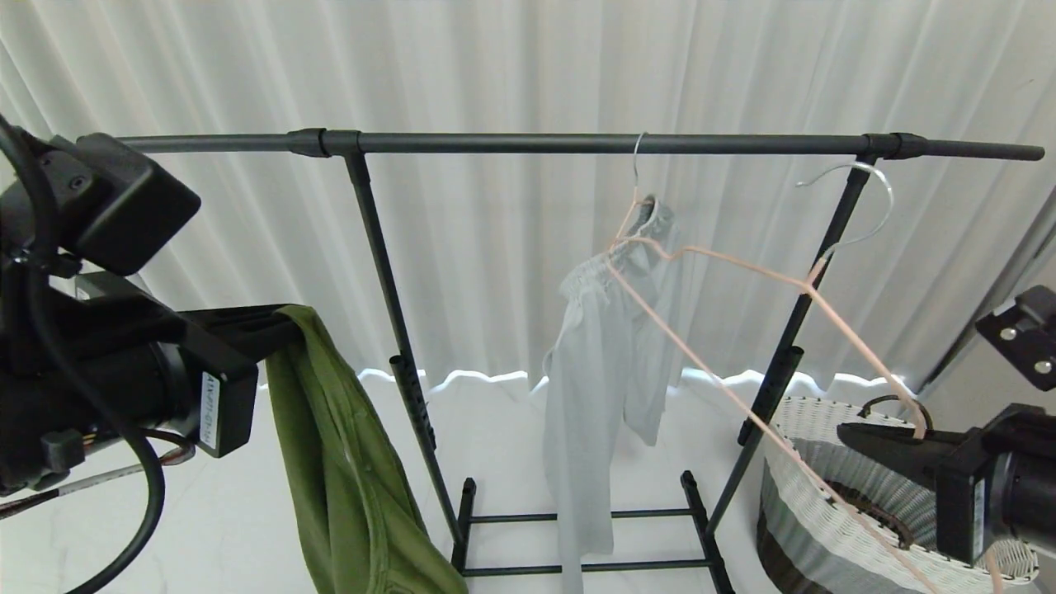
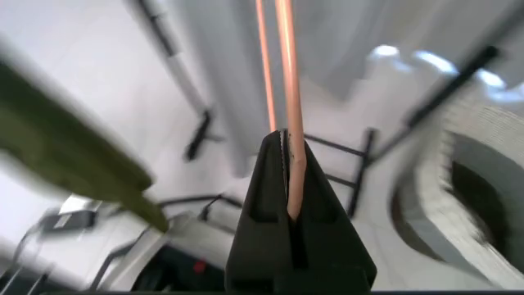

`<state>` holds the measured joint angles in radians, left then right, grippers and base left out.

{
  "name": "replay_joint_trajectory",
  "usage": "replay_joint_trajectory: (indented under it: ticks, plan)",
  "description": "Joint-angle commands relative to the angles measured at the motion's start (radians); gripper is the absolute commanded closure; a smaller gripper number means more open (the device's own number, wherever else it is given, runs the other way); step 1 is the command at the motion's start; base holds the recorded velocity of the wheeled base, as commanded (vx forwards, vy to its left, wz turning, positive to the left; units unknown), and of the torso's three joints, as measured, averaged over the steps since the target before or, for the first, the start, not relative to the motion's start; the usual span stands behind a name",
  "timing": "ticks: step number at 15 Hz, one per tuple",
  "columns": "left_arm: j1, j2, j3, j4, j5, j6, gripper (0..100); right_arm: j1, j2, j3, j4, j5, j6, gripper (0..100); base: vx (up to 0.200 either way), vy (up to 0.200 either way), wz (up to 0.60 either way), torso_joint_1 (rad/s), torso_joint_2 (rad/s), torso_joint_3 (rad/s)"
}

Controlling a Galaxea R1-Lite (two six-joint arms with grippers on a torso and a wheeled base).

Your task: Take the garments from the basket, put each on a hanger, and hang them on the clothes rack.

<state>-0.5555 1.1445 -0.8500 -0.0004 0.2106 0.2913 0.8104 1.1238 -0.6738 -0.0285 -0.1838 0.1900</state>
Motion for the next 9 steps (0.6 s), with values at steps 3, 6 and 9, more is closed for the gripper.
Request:
replay_joint_trajectory:
  ticks: [3,6,9]
  plan:
    - [-0.017,0.055,0.031,0.000,0.096,0.003,100,0.079,0.076,-0.004,-0.002,0.132,-0.090,100,0.000,0.000,0.00,0.000,0.00,0.000]
    - [-0.029,0.124,0.003,0.000,0.185,-0.006,100,0.087,0.105,-0.003,-0.050,0.250,-0.170,100,0.000,0.000,0.00,0.000,0.00,0.000]
    - [-0.007,0.218,-0.095,0.000,0.225,-0.075,100,0.133,0.109,-0.003,-0.077,0.282,-0.170,100,0.000,0.000,0.00,0.000,0.00,0.000]
